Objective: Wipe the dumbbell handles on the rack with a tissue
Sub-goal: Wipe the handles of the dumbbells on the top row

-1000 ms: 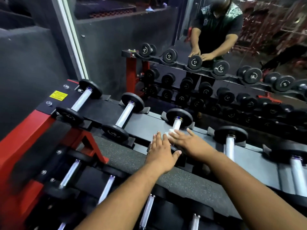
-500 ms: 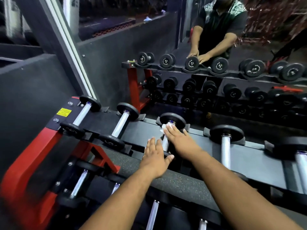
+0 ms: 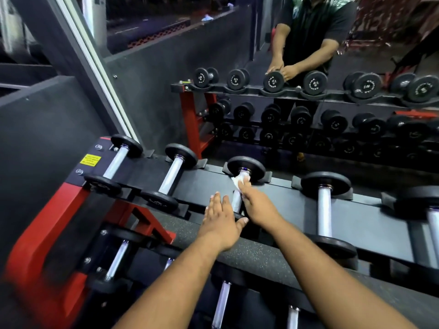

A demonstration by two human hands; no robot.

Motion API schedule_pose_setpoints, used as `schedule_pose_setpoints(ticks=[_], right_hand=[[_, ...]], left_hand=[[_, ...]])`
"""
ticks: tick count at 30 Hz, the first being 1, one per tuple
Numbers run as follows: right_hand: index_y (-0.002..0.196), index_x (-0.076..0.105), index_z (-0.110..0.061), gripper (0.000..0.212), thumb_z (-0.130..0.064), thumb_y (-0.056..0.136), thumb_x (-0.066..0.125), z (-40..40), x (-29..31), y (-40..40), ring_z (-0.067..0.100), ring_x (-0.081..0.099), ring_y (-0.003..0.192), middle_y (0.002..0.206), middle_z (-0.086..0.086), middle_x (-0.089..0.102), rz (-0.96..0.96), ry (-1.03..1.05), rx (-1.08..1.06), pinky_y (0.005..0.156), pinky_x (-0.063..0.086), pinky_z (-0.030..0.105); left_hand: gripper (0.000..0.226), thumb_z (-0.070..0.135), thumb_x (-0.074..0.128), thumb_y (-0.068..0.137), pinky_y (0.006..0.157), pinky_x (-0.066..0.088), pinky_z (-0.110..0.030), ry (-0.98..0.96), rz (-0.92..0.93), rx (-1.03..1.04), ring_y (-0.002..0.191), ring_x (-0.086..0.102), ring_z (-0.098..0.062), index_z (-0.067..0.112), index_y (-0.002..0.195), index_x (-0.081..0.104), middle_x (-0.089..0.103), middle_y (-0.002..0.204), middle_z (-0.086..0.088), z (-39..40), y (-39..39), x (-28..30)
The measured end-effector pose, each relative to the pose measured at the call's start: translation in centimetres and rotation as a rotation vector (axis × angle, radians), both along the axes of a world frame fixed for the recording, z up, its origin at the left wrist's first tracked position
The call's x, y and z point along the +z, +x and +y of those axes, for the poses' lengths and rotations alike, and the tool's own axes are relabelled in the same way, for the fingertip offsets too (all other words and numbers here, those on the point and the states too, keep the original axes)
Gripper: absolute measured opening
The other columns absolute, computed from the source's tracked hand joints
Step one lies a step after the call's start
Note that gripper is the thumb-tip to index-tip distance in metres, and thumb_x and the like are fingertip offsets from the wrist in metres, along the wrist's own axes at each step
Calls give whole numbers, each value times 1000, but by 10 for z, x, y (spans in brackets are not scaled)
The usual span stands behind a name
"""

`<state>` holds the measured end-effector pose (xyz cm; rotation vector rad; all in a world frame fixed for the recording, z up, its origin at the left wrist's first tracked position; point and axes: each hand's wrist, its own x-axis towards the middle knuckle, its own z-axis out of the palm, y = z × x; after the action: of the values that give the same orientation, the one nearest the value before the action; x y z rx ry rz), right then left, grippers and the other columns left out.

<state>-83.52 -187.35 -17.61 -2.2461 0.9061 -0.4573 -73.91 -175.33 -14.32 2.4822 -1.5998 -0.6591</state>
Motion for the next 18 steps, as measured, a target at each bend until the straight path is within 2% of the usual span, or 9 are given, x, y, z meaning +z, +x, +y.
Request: schedule_pose_setpoints(ticks=[1, 4, 6, 7, 8, 11, 13, 15, 18], right_hand=[[154, 35, -27, 56, -7, 102, 42, 5, -4, -4, 17, 48, 134, 154, 12, 43, -29, 85, -15, 101, 39, 23], [154, 35, -27, 54, -10, 103, 44, 11, -13, -12, 13, 44, 135, 152, 4, 45, -53, 244, -36, 104, 33, 19], [155, 33, -28, 53, -16, 105, 43, 4, -10, -2, 21, 59, 114, 130, 7, 59, -112, 312, -134, 96, 42, 28], [156, 31, -30, 54, -19, 104, 43, -2, -7, 4, 20, 59, 102, 119, 5, 59, -160, 371, -193, 90, 45, 32], [156, 28, -33, 56, -22, 104, 43, -8, -8, 12, 19, 57, 99, 118, 3, 56, -207, 420, -239, 90, 45, 32], [156, 27, -33, 60, -33, 98, 45, -6, -12, 12, 21, 54, 125, 145, 0, 49, -266, 570, -189, 107, 45, 42], [152, 37, -23, 55, -35, 100, 47, 10, -17, -1, 14, 53, 127, 148, 1, 49, -251, 627, -122, 108, 44, 35], [142, 51, -16, 38, -25, 105, 46, 17, -18, -8, 10, 56, 117, 138, 2, 55, -255, 718, -93, 96, 46, 25], [105, 58, -28, 13, -22, 100, 48, 6, -4, 8, 19, 59, 92, 100, 2, 64, -369, 762, -214, 76, 47, 32]], left_hand=[[88, 57, 34, 104, 126, -6, -41, 4, 5, 4, 153, -22, -27, 6, 159, -12, -26, 164, -15, 0, 2, -1], [88, 57, 34, 104, 125, -7, -41, 12, 15, 0, 153, -23, -26, 7, 158, -14, -28, 164, -14, -1, 2, 0], [88, 58, 33, 103, 124, -7, -41, 19, 3, -6, 152, -23, -26, 7, 158, -14, -28, 164, -14, -1, 0, 0], [88, 58, 32, 103, 124, -7, -41, 26, -2, -6, 152, -24, -26, 8, 158, -15, -29, 164, -14, 0, -2, 1], [88, 59, 31, 103, 124, -8, -41, 31, -5, -5, 152, -24, -26, 8, 158, -15, -29, 163, -14, 0, -1, 2], [87, 59, 30, 104, 125, -8, -42, 36, -10, -8, 152, -25, -26, 8, 158, -16, -30, 163, -14, 0, -1, 2], [87, 58, 31, 104, 125, -8, -42, 29, -6, -3, 152, -25, -25, 10, 158, -16, -30, 163, -12, 1, 0, 1], [86, 58, 31, 104, 124, -8, -42, 22, 1, -1, 152, -25, -24, 11, 158, -16, -31, 163, -11, 2, 0, 2], [87, 59, 29, 104, 124, -10, -40, 42, -19, -12, 151, -26, -25, 10, 158, -18, -32, 162, -12, 2, -3, 3]])
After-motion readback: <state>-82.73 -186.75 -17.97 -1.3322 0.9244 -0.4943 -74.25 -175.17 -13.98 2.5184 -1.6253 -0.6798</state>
